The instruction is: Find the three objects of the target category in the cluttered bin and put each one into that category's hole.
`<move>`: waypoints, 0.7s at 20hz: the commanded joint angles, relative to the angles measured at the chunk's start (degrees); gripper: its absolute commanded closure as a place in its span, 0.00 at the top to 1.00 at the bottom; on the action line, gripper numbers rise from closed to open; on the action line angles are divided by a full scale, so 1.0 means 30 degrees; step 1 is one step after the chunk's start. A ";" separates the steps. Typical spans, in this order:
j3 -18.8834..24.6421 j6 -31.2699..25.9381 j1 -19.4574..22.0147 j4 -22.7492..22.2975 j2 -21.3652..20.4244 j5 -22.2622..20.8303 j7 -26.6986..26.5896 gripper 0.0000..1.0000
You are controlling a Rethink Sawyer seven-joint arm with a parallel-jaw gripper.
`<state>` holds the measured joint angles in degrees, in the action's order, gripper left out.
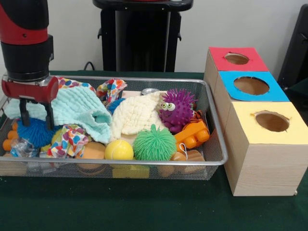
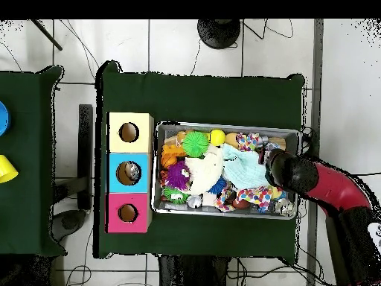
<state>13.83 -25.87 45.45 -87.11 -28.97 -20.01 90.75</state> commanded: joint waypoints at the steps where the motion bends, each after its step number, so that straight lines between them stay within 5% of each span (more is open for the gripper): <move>1: 0.1334 -0.2865 0.0042 0.0520 0.1092 0.0754 -0.0147 1.00; 14: 0.1470 -0.3581 0.0108 0.1495 0.1518 0.0855 -0.0372 1.00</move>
<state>13.83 -29.83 45.45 -85.68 -28.03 -19.51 90.75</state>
